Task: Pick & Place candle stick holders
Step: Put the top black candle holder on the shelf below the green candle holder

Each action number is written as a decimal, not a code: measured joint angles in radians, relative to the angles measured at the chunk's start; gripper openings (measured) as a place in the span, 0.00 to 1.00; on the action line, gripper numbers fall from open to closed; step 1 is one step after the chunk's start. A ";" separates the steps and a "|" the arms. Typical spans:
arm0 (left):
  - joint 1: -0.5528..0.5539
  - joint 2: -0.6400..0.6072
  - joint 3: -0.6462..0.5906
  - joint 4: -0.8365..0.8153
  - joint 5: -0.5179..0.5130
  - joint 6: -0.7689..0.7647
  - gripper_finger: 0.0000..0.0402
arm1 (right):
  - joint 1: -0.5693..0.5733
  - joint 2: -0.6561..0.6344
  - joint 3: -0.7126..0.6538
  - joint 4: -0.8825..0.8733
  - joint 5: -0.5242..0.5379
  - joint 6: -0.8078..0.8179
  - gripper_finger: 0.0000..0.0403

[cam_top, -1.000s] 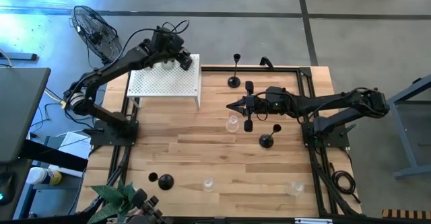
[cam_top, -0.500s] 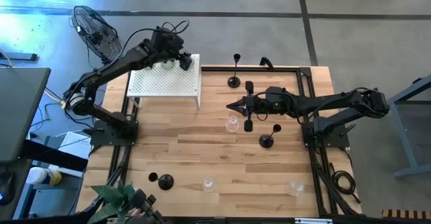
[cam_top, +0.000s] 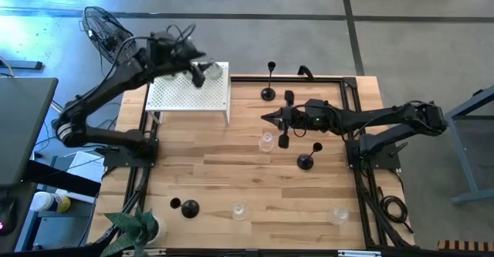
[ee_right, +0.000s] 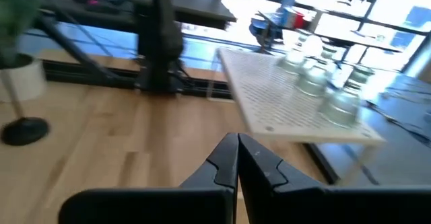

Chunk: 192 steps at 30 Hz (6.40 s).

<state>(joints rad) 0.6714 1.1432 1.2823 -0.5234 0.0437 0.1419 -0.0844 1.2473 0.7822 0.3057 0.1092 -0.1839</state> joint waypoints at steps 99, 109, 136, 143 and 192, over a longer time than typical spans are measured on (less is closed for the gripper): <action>-0.632 0.054 -0.642 0.982 0.011 -0.145 0.54 | 0.091 0.317 0.157 0.357 -0.115 0.175 0.03; -0.633 0.056 -0.627 0.999 0.033 -0.136 0.27 | 0.094 0.339 0.206 0.328 -0.112 0.156 0.03; -0.632 -0.148 -0.628 0.822 -0.151 -0.041 0.03 | 0.121 0.112 0.179 0.014 0.119 0.049 0.50; -0.632 -0.416 -0.628 0.634 -0.471 -0.012 0.02 | 0.086 0.041 0.014 0.106 0.180 0.053 0.14; 0.153 -0.728 -0.865 0.611 -0.450 -0.146 0.02 | 0.019 0.033 -0.094 0.327 0.033 0.071 0.00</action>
<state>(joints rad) 0.8246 0.4156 0.4175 0.0872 -0.4061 -0.0046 -0.0658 1.2808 0.6884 0.6328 0.1425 -0.1131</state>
